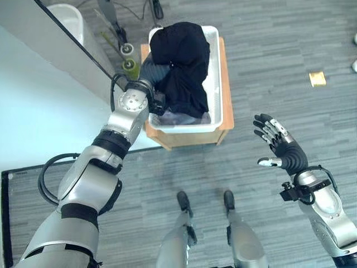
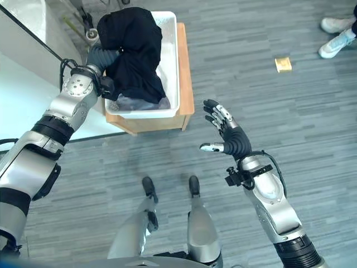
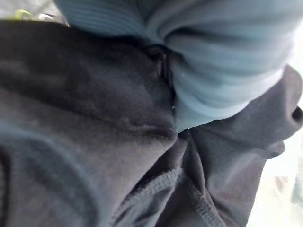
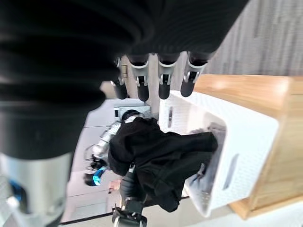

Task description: Pick up bed clothes into laundry basket.

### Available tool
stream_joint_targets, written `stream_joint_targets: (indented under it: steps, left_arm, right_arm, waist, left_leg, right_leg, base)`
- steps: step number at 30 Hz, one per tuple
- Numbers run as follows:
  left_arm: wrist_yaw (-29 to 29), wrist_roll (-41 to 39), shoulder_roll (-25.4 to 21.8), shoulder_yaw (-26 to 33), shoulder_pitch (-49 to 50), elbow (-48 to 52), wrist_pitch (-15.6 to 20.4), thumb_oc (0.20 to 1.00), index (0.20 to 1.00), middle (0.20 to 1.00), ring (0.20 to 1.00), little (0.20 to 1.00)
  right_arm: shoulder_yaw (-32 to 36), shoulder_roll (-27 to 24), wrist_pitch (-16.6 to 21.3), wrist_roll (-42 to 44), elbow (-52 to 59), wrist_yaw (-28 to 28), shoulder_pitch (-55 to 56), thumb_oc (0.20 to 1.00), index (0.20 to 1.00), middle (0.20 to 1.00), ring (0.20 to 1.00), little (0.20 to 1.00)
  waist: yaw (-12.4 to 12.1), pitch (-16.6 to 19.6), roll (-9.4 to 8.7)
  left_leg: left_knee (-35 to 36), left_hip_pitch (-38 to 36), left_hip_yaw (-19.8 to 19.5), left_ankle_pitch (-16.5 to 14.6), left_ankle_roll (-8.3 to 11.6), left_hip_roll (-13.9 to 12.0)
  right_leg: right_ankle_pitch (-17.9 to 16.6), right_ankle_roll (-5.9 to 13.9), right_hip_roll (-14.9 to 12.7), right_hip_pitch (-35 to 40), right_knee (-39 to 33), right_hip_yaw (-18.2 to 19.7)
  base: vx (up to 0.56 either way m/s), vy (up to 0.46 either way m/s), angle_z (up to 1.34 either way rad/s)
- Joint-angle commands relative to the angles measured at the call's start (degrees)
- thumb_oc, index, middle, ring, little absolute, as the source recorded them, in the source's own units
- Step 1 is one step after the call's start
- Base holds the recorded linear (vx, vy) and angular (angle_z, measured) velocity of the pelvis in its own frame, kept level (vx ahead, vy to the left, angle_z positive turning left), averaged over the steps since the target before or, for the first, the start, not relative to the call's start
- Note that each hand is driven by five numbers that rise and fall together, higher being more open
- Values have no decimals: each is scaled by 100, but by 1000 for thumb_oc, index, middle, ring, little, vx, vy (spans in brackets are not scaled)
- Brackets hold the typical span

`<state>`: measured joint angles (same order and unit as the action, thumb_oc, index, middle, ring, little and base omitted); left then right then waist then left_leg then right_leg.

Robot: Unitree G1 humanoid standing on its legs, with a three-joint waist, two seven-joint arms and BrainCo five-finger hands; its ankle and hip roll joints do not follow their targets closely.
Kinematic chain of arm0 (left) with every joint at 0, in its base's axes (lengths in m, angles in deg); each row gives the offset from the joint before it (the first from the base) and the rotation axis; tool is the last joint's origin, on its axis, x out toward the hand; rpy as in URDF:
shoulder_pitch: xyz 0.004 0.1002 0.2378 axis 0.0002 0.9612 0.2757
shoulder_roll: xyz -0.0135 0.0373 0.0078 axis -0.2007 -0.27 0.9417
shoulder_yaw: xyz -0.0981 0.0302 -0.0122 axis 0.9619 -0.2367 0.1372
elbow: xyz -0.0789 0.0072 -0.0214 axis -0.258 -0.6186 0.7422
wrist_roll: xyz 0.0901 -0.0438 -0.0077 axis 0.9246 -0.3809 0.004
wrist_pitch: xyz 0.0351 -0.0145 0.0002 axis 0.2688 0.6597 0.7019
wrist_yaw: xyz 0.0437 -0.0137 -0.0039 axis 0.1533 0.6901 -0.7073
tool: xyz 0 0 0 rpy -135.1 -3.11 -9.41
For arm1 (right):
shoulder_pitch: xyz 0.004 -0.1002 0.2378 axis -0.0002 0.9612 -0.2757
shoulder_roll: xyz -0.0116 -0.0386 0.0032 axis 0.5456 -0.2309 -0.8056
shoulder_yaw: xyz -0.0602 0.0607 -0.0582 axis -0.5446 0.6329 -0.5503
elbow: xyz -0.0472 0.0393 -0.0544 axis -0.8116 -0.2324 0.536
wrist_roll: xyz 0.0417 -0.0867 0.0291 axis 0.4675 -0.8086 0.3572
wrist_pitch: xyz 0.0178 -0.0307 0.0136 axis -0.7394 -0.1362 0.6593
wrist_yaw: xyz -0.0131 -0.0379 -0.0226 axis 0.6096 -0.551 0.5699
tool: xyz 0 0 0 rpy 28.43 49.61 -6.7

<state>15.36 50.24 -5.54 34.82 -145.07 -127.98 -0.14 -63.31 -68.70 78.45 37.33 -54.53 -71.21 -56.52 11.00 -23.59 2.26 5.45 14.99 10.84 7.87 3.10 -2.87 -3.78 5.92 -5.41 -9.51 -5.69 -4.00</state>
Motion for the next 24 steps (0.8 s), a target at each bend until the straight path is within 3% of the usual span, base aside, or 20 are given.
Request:
stream_joint_targets:
  steps: [1,6,7,8,17,24]
  left_arm:
    - [95,76,-313,203,-1350,-643,492,200,200,200,200,200]
    - [68,104,-729,219,-1518,-938,494,200,200,200,200,200]
    - [120,140,-770,241,-1541,-980,503,395,395,395,395,395]
    - [104,161,-804,235,-1569,-1078,489,1000,1000,1000,1000,1000]
    - [123,278,-880,203,-1552,-933,589,1000,1000,1000,1000,1000]
    - [105,285,-803,176,-1241,-241,726,1000,1000,1000,1000,1000]
  right_arm:
    - [263,-19,449,-55,310,-3,-4,1000,1000,1000,1000,1000]
    - [375,20,499,-21,266,60,267,1000,1000,1000,1000,1000]
    - [388,31,509,-11,273,79,324,1000,1000,1000,1000,1000]
    - [385,30,513,-11,252,83,350,1000,1000,1000,1000,1000]
    - [330,48,541,51,337,267,497,1000,1000,1000,1000,1000]
    - [313,-28,529,31,381,347,506,1000,1000,1000,1000,1000]
  waist:
    - [-37,237,-217]
    - [20,177,-299]
    - [20,174,-309]
    - [17,172,-306]
    - [-63,188,-213]
    - [-186,286,-100]
  left_leg:
    - [-45,-98,144,242,274,-271]
    - [-45,-19,249,173,256,-272]
    - [-45,6,260,166,256,-272]
    - [-45,26,269,164,255,-270]
    - [-45,58,222,128,254,-222]
    - [-45,-31,130,120,261,-201]
  right_leg:
    - [143,222,-74,-82,527,143]
    - [53,286,-77,-166,421,231]
    - [37,287,-81,-175,394,236]
    - [23,296,-81,-184,371,237]
    - [53,298,-100,-158,298,160]
    - [131,297,-101,-50,330,62]
  base:
    - [46,55,-11]
    - [51,38,-11]
    - [45,22,-9]
    - [38,14,-7]
    - [16,6,-1]
    - [-9,-9,4]
